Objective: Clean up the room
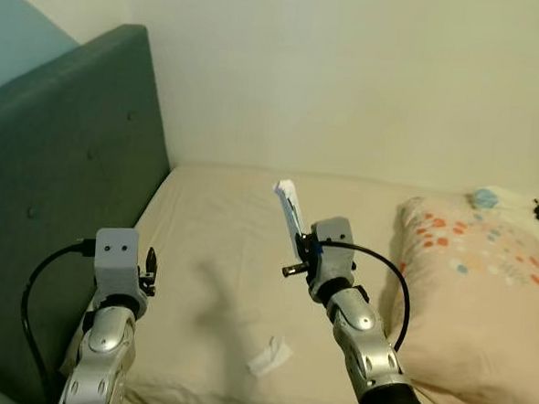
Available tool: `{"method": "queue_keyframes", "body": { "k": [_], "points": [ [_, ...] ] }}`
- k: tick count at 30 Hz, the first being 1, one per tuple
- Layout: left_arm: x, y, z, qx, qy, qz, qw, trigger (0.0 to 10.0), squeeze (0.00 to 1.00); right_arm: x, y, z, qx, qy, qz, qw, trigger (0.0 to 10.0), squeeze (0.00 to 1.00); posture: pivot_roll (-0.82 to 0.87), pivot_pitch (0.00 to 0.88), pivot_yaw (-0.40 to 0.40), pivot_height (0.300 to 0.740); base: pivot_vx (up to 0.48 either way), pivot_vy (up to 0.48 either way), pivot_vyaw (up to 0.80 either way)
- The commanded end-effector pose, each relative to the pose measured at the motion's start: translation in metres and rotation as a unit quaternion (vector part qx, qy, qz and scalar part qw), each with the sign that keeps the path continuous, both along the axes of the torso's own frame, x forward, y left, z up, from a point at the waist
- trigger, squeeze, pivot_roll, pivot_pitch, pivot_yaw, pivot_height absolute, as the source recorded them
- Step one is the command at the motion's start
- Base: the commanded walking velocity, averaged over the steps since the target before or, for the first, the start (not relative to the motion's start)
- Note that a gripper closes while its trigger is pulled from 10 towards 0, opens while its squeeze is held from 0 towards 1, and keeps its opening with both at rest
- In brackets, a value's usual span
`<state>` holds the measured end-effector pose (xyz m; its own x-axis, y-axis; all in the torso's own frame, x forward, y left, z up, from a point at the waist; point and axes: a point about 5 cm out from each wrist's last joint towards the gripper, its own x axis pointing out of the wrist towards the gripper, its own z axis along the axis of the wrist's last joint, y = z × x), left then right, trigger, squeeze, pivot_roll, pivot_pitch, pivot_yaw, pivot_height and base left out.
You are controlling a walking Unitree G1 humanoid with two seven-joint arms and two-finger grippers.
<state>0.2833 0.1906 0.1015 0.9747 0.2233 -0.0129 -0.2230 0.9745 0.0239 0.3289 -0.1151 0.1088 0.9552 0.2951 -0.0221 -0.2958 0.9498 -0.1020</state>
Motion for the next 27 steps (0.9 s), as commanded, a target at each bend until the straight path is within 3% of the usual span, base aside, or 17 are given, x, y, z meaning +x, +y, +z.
{"method": "queue_keyframes", "body": {
  "k": [1,5,27],
  "points": [
    [-0.0014,0.0021,-0.0046,-0.012,0.006,0.003,1.0,10.0,0.0,-0.0018,0.0007,-0.0026,0.004,0.009,0.001,1.0,10.0,0.0,-0.07,0.035,-0.028,0.731,0.0,0.0,0.0],
    [-0.0002,0.0026,-0.0013,-0.029,-0.001,0.005,1.0,10.0,0.0,-0.0018,0.0028,-0.0037,0.001,0.01,0.001,1.0,10.0,0.0,-0.06,0.035,-0.032,0.731,0.0,0.0,0.0],
    [0.0061,-0.0013,0.0016,-0.001,-0.004,-0.005,1.0,10.0,0.0,0.0015,0.0003,-0.008,0.0,0.012,-0.024,1.0,10.0,0.0,-0.04,0.012,-0.038,0.731,0.0,0.0,0.0]
  ]
}}
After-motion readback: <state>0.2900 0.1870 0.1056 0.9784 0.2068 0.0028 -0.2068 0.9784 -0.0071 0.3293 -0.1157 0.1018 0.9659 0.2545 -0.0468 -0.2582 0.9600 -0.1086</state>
